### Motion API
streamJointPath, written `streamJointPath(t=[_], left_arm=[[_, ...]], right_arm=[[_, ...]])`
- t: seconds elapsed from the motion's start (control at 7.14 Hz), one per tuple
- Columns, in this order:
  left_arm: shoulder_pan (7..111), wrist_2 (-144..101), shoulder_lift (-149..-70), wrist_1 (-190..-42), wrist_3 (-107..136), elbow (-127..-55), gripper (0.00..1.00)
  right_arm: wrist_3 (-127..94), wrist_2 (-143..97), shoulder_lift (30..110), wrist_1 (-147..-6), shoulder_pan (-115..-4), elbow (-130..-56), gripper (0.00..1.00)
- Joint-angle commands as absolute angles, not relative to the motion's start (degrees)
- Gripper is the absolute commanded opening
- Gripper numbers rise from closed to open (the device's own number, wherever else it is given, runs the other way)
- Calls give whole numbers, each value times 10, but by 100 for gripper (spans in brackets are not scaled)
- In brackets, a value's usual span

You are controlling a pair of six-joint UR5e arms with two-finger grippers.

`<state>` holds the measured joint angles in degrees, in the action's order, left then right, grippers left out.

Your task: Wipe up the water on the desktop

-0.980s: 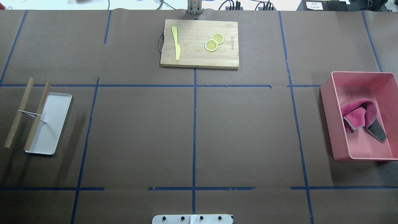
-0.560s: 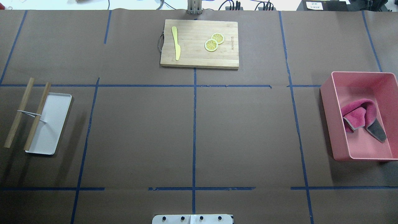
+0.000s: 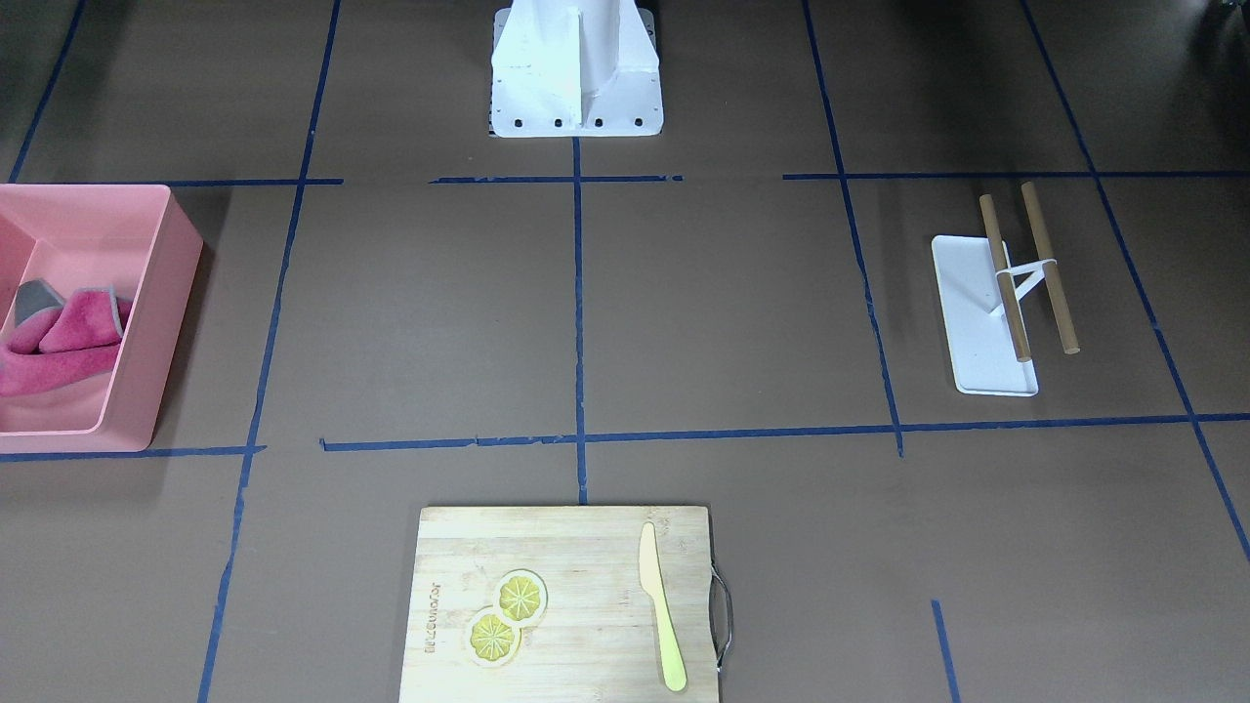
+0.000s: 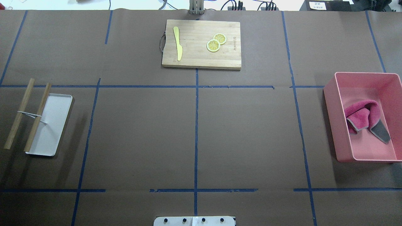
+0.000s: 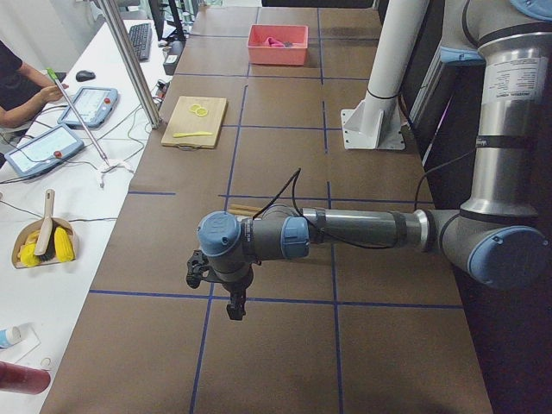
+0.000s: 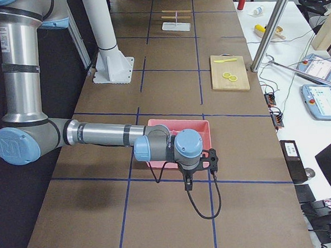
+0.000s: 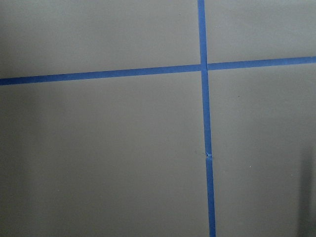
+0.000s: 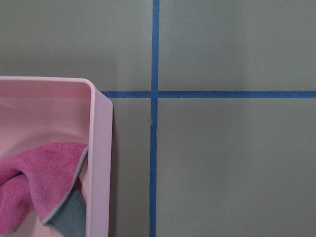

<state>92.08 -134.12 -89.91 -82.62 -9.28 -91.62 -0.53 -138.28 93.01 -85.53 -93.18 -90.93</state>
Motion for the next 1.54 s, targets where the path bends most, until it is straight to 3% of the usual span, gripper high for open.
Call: streamJointPath(t=[0.0, 1.4], left_arm=[[920, -1341, -901, -826, -92, -911, 100], [919, -1341, -902, -824, -92, -904, 100]], right_arm=[[-25, -1383, 927, -851, -934, -912, 100], [-27, -1383, 924, -850, -933, -924, 100]])
